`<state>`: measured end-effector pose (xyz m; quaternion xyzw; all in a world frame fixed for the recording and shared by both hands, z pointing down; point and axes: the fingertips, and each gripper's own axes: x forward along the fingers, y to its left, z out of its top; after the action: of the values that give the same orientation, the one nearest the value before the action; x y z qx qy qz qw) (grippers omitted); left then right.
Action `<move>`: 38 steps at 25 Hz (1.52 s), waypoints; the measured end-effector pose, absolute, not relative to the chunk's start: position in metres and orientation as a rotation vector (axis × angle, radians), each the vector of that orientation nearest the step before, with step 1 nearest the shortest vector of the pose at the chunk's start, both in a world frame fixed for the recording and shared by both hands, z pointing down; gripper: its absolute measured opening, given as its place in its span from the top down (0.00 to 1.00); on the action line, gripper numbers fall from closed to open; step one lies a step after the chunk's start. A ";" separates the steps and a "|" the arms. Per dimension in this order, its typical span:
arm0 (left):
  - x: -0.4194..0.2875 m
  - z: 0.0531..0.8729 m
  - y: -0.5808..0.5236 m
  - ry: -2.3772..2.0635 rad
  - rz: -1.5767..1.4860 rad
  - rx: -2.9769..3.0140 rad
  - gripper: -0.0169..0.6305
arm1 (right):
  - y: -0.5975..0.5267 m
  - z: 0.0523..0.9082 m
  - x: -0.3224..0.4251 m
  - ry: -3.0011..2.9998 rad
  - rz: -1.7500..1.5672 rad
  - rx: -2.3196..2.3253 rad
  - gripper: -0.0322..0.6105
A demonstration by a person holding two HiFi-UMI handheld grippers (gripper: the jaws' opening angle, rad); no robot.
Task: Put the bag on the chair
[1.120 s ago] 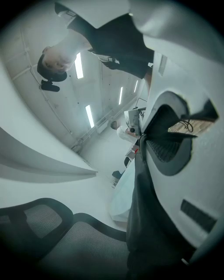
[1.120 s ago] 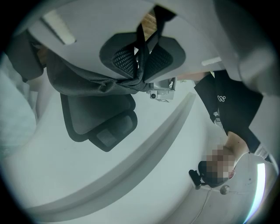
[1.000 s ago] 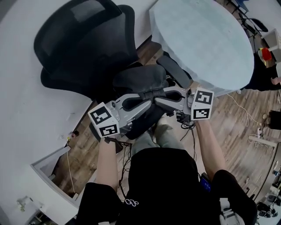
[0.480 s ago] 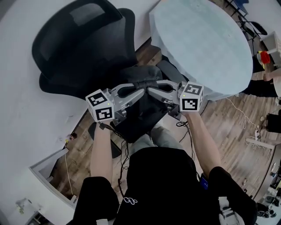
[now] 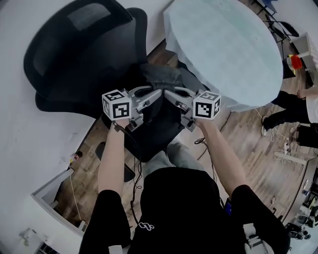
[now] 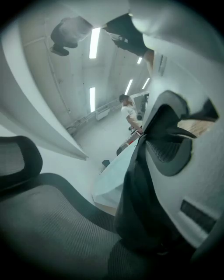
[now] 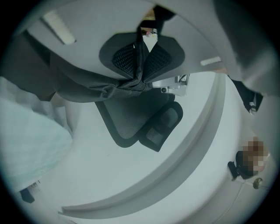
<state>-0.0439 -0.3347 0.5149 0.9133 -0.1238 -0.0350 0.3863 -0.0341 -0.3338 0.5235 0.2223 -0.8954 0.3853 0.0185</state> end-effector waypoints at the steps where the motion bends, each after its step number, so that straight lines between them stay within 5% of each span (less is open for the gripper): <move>1: -0.046 0.517 -0.340 -0.339 -0.134 2.297 0.91 | -0.339 0.526 -0.035 -2.789 1.240 0.711 0.88; 7: -0.058 0.543 -0.359 -0.575 -0.204 2.149 0.84 | -0.353 0.545 -0.038 -2.710 1.327 0.889 0.88; 15: -0.073 0.552 -0.328 -0.700 -0.020 2.201 0.72 | -0.317 0.555 -0.035 -2.587 1.045 0.683 0.62; 17: -0.080 0.552 -0.320 -0.746 0.018 2.202 0.71 | -0.312 0.551 -0.026 -2.580 1.000 0.678 0.62; 24: -0.122 0.519 -0.312 -1.078 0.092 2.228 0.72 | -0.322 0.510 0.000 -2.671 0.902 0.825 0.66; 29: -0.138 0.443 -0.349 -1.294 -0.087 2.309 0.93 | -0.359 0.453 -0.021 -2.860 0.867 0.975 0.96; 38: -0.138 0.390 -0.366 -1.650 -0.103 2.282 0.98 | -0.383 0.386 -0.044 -2.915 0.640 1.232 0.95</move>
<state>-0.1385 -0.3658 0.3900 0.7992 -0.5780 -0.0360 0.1611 -0.0438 -0.3826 0.3856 0.3813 -0.9020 0.1980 -0.0435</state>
